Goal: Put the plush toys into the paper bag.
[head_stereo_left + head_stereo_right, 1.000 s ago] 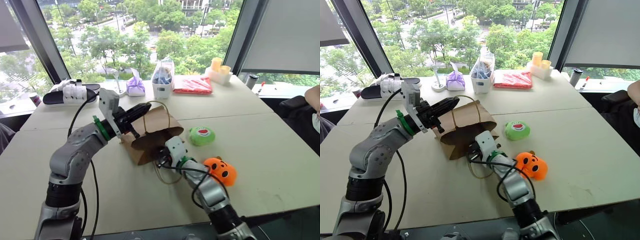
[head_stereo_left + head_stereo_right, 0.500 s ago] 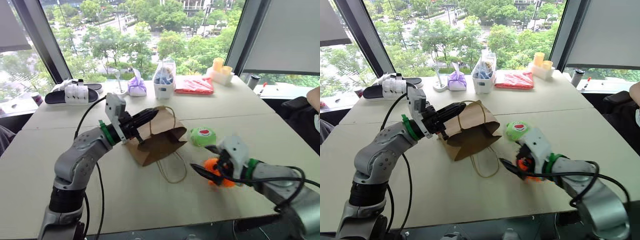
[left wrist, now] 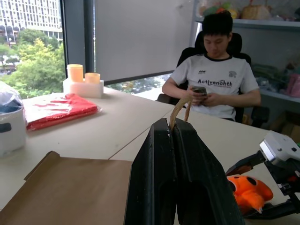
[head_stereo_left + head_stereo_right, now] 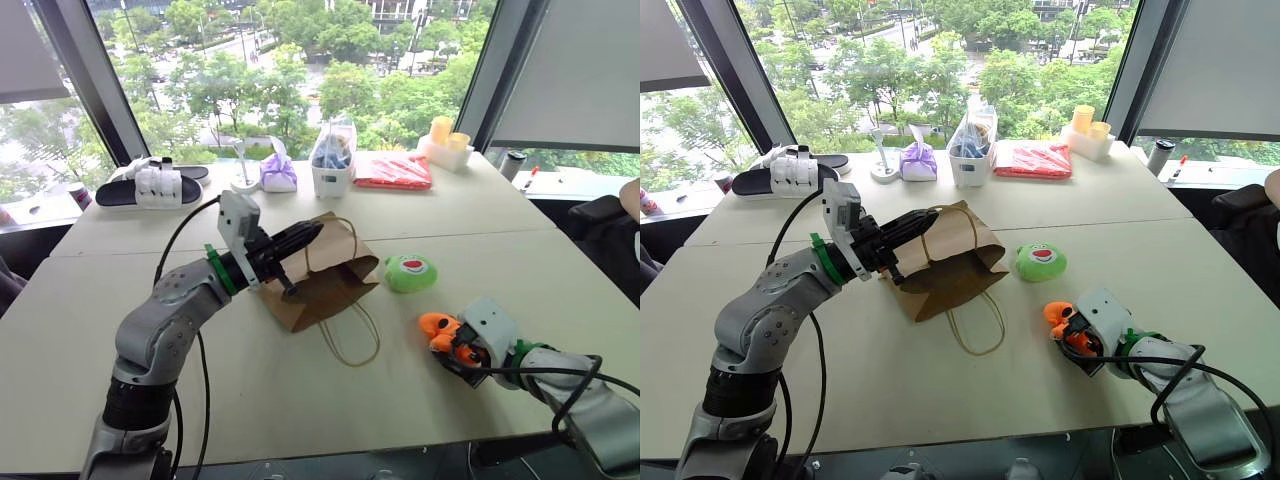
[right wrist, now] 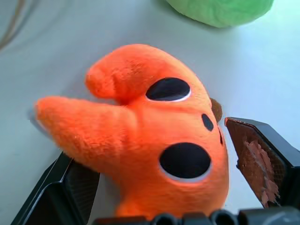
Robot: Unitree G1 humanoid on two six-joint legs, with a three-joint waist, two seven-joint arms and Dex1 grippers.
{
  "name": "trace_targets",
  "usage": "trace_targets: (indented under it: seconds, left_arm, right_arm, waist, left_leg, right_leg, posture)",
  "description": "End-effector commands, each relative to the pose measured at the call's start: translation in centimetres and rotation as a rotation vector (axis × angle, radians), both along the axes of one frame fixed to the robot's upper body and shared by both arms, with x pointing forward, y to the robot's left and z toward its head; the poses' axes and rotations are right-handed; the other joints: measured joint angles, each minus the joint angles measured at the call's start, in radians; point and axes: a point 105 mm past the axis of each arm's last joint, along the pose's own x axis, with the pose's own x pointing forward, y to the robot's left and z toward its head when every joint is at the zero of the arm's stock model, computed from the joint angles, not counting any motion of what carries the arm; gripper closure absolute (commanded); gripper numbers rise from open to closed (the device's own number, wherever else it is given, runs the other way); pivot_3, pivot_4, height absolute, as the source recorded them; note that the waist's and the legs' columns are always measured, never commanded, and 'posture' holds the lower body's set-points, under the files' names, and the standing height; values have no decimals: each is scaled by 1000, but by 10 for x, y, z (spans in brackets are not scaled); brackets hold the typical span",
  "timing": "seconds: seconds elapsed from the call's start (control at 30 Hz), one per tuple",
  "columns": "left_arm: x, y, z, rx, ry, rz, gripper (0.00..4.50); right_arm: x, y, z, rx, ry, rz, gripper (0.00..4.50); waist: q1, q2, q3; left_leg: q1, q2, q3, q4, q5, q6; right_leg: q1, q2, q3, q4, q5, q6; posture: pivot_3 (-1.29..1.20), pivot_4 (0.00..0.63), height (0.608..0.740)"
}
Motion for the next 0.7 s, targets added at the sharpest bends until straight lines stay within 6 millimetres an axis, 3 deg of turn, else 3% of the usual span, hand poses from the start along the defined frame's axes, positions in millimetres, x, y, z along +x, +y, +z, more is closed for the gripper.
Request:
trace_targets:
  seconds: [0.03,0.17,0.23,0.37,0.53,0.7]
  left_arm:
    - [-7,-2,12,-7,-66,0,4500]
    - [-4,0,19,-28,-68,7,4500]
    - [-3,0,22,-37,-67,10,4500]
    - [0,-3,26,-60,-61,3,4500]
    - [1,-8,24,-51,-61,-15,4500]
    - [0,-8,25,-54,-62,-19,4500]
  right_arm:
    - [7,-3,16,-12,-74,-5,1730]
    - [12,3,35,19,-125,34,3680]
    - [12,18,49,59,-159,106,4455]
    - [20,68,66,184,-194,265,4455]
    - [36,128,56,237,-190,399,4455]
    - [56,162,49,252,-222,434,4455]
  waist:
    - [0,0,0]
    - [0,0,0]
    - [-1,0,0]
    - [-6,0,0]
    - [-7,0,0]
    - [-7,0,0]
  left_leg:
    - [0,0,0,0,0,0]
    - [0,0,0,0,0,0]
    - [0,0,0,0,0,0]
    - [0,0,-1,0,0,0]
    - [1,0,-1,0,0,0]
    - [0,0,-2,0,1,-1]
  right_leg:
    - [0,0,0,0,0,0]
    - [0,0,0,0,0,0]
    - [0,0,0,0,0,0]
    - [0,1,0,0,0,0]
    - [0,1,0,0,0,0]
    - [-1,1,0,0,0,0]
  posture:
    - [0,150,740]
    - [0,150,740]
    - [0,150,740]
    - [0,150,740]
    - [0,150,740]
    - [0,150,740]
